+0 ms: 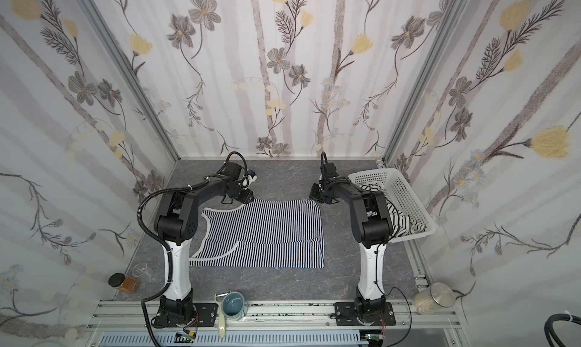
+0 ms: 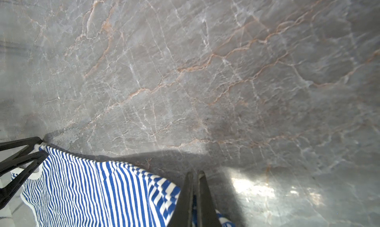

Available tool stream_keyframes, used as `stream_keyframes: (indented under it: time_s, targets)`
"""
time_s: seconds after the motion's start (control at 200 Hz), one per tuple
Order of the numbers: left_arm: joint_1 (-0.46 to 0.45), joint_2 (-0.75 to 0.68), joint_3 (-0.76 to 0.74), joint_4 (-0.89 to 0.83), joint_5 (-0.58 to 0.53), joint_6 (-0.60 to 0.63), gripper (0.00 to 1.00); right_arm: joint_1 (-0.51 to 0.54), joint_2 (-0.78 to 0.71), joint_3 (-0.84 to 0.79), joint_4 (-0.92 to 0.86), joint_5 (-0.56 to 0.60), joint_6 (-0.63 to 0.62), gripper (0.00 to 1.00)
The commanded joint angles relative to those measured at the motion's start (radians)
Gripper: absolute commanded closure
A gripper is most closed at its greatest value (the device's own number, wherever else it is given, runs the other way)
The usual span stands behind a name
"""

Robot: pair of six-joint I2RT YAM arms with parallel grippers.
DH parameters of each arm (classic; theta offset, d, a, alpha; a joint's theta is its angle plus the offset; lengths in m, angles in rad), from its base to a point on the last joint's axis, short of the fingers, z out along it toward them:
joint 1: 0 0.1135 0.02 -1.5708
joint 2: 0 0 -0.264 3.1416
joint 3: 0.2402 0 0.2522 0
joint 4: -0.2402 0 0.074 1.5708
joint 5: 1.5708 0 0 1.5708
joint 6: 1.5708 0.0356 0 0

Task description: Fold and stack the tank tops

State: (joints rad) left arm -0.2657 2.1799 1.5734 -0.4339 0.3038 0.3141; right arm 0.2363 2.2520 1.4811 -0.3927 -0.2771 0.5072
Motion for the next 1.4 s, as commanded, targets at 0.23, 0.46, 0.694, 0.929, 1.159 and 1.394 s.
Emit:
stream_keyframes:
  time_s: [0.23,0.46,0.694,0.929,1.159,1.394]
  targets:
    - [-0.001,-0.004,0.005,-0.026,0.019,-0.020,1.00,0.000,-0.023,-0.004,0.038,0.007,0.005,1.00]
    - [0.000,-0.061,-0.026,-0.028,0.011,-0.015,1.00,-0.001,-0.070,-0.045,0.045,0.029,-0.005,1.00]
    - [0.000,-0.129,-0.082,-0.028,0.019,-0.014,1.00,0.000,-0.138,-0.129,0.080,0.033,-0.006,1.00]
    - [-0.001,-0.196,-0.141,-0.028,0.038,-0.008,1.00,0.000,-0.204,-0.208,0.124,0.021,-0.012,1.00]
    - [-0.007,-0.277,-0.220,-0.028,0.064,0.001,1.00,0.006,-0.285,-0.305,0.173,0.005,-0.012,1.00]
    - [-0.014,-0.371,-0.342,-0.028,0.088,0.018,1.00,0.012,-0.360,-0.424,0.223,-0.001,-0.007,1.00]
